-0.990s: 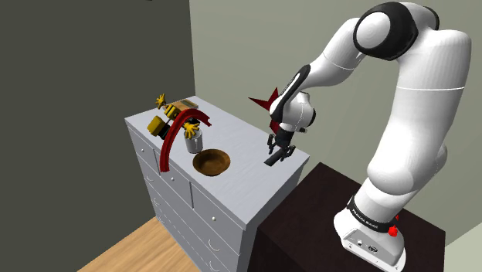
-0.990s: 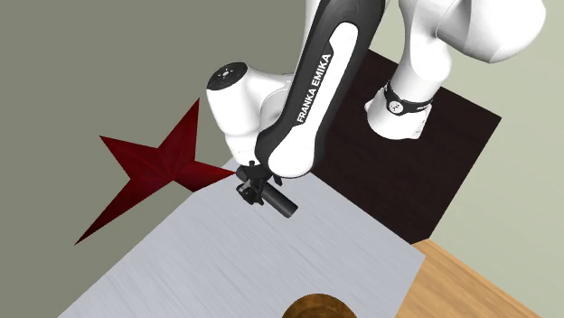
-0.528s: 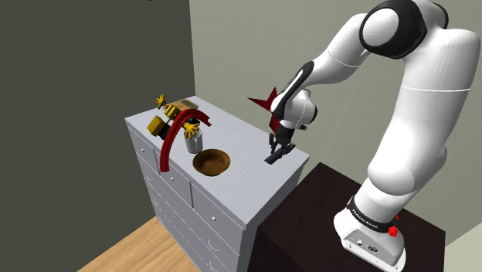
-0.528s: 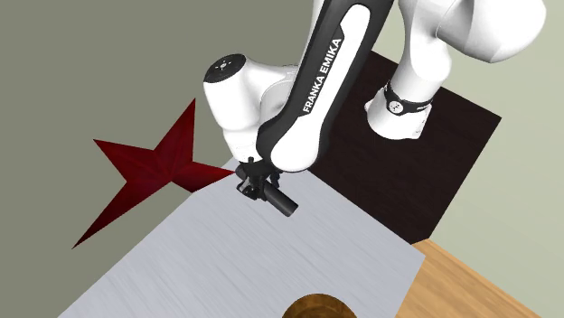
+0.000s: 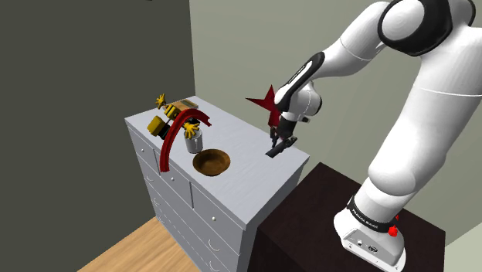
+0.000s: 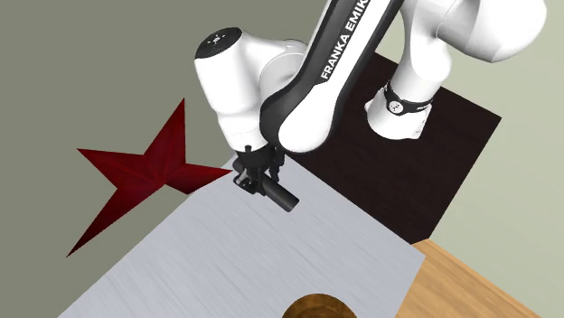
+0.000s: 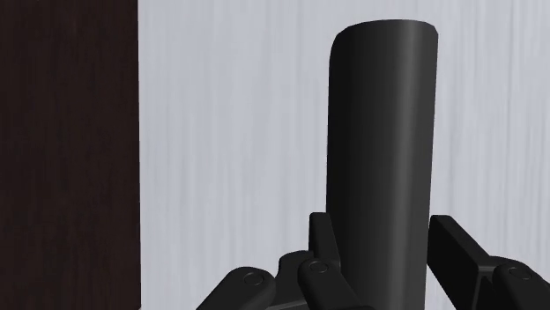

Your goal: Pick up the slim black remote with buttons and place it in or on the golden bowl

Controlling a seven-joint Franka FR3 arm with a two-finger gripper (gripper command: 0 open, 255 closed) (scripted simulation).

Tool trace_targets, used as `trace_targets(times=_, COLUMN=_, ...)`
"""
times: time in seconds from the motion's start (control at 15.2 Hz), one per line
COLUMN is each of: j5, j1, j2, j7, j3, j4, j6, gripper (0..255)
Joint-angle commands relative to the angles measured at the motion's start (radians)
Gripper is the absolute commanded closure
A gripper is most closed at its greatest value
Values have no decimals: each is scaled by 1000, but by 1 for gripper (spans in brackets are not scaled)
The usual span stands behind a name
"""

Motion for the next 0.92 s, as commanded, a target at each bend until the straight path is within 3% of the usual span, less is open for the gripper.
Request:
trace_targets(times=0.0, j5=-24, j1=2, j2=-32, j7=21, j3=-7, j4=-4, j6=-25, gripper=255)
trace_targets(times=0.73, j5=-121, j1=-2, j2=-170, j7=112, j3=-22, j4=3, j6=-159, gripper=255)
trace_targets(times=0.86, j5=-108, j1=27, j2=-156, j7=159, j3=8, j4=14, j6=-144, gripper=255)
